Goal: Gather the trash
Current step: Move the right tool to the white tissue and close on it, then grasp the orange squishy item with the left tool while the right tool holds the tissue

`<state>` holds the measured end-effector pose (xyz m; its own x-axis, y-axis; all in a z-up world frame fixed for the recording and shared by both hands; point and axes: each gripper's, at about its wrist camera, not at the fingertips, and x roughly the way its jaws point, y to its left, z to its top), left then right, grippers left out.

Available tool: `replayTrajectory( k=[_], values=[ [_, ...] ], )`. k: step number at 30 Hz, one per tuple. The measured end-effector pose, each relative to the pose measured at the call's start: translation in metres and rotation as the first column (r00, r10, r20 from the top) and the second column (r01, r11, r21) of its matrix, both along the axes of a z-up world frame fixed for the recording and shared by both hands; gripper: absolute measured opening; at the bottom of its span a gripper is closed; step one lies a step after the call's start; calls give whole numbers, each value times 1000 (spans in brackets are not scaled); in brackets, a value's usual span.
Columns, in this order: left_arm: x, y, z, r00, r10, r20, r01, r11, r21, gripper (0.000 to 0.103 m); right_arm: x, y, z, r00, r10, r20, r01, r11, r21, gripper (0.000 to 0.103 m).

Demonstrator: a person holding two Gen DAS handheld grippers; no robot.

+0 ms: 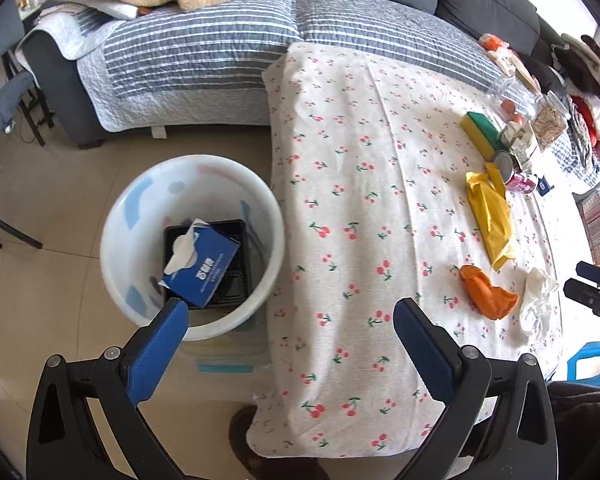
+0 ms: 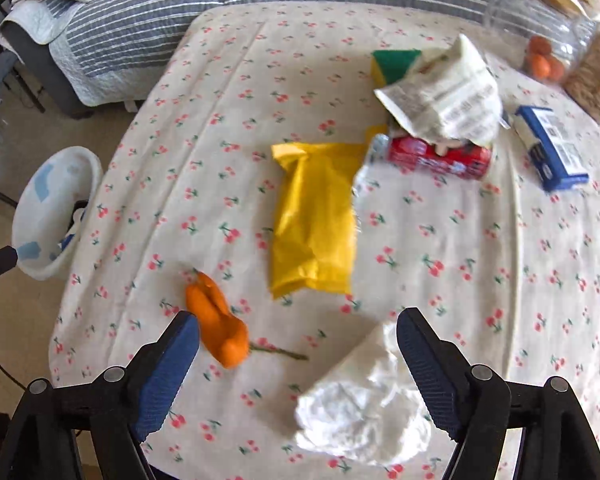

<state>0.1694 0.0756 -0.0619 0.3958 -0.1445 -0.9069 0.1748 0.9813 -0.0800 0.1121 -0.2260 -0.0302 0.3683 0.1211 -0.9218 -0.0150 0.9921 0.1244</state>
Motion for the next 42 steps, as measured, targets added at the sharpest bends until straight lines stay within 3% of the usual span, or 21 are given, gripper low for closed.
replayTrajectory(
  k=[7,12,17,29,34,37,39,42],
  values=[
    [-6,-40,-6,998,-66,-23,67,998,11,103,-35,-36,-25,998,-39,-48,39,999,-3,90],
    [-10,-61,-13,992,-119,-36,120,992,33,103,-56,-28,-56,988,61,-138,-69,996,-50,91],
    [-12,-75,-17,987,-155,-47,157,987,47,103,-65,-23,-75,980,109,-167,-130,984,-123,92],
    [-14,-99,-26,978,-197,-69,201,978,59,103,-32,-18,-81,989,114,-94,-128,979,-160,93],
    [-16,-110,-27,974,-213,-73,217,975,50,103,-13,-20,-76,993,99,-70,-106,988,-108,73],
    [-19,-120,-27,969,-233,-77,236,971,43,103,-4,-19,-76,993,109,-53,-114,989,-97,52],
    [-21,-127,-28,965,-250,-80,253,966,41,103,-4,-21,-75,993,108,-45,-112,990,-90,23],
    [-26,-138,-29,956,-281,-85,284,958,35,103,-1,-32,-73,995,84,-49,-87,995,-54,10]
  ],
)
